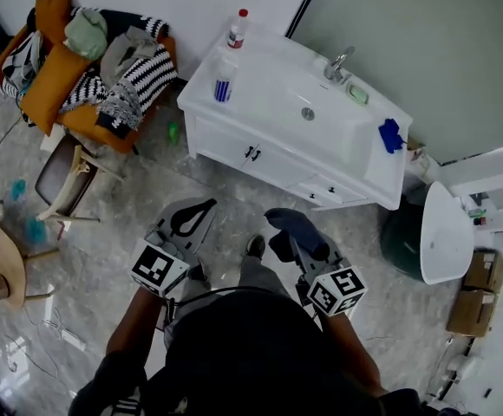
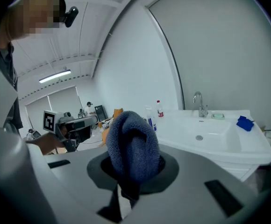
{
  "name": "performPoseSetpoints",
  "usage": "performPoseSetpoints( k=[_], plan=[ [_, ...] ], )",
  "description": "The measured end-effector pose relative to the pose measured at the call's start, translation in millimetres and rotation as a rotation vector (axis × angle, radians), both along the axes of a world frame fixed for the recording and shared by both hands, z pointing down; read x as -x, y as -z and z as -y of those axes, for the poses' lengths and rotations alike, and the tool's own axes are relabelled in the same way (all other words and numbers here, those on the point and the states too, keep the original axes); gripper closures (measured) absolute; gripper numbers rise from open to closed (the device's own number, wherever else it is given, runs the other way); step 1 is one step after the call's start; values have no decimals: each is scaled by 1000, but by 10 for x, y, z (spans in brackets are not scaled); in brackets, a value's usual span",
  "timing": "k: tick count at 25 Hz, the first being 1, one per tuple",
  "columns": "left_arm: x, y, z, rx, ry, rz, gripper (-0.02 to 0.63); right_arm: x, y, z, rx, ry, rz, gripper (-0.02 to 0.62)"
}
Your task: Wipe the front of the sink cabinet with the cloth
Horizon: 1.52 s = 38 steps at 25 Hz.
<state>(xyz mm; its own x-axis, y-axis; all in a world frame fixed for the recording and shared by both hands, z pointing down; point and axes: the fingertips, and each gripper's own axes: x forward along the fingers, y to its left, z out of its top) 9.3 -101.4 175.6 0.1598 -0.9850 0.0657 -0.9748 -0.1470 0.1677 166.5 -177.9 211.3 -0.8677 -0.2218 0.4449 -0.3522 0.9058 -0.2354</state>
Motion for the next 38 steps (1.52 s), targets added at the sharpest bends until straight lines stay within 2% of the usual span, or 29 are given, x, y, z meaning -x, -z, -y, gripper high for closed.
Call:
performPoseSetpoints(
  k=[4, 7, 11, 14, 17, 19, 22, 25, 29, 33, 35, 38],
  plan=[
    [14, -49, 340, 47, 87, -20, 601, 76, -183, 533, 20, 58, 66, 557],
    [7, -83, 597, 64, 149, -16, 601, 117, -461, 955, 56, 58, 77, 557],
    [113, -172, 689, 80, 281, -2, 601, 186, -1130, 1459, 62, 29, -10, 557],
    [293, -478, 519, 110, 338, -36, 601, 265, -1757, 1646, 45, -17, -105, 557],
    [439, -920, 376, 176, 325, -62, 601, 389, -2350, 1816, -2, -46, -179, 557],
    [482, -1170, 301, 196, 320, -74, 603, 418, -2735, 1988, -6, -109, -207, 557],
    [564, -1361, 214, 156, 371, -80, 603, 496, -3293, 2318, 2, -226, -223, 557],
    [621, -1658, 190, 145, 382, -105, 603, 717, -3890, 2595, 13, -290, -246, 557],
    [594, -2130, 258, 183, 369, -148, 601, 1204, -4523, 2692, 25, -267, -275, 557],
    [545, -2371, 365, 186, 345, -168, 602, 1529, -4801, 2703, 9, -232, -278, 557],
    [546, -2439, 441, 181, 342, -179, 601, 1451, -4823, 2785, 7, -260, -273, 557],
    [564, -2423, 546, 151, 340, -192, 601, 906, -4795, 3071, 18, -400, -294, 557]
  ],
)
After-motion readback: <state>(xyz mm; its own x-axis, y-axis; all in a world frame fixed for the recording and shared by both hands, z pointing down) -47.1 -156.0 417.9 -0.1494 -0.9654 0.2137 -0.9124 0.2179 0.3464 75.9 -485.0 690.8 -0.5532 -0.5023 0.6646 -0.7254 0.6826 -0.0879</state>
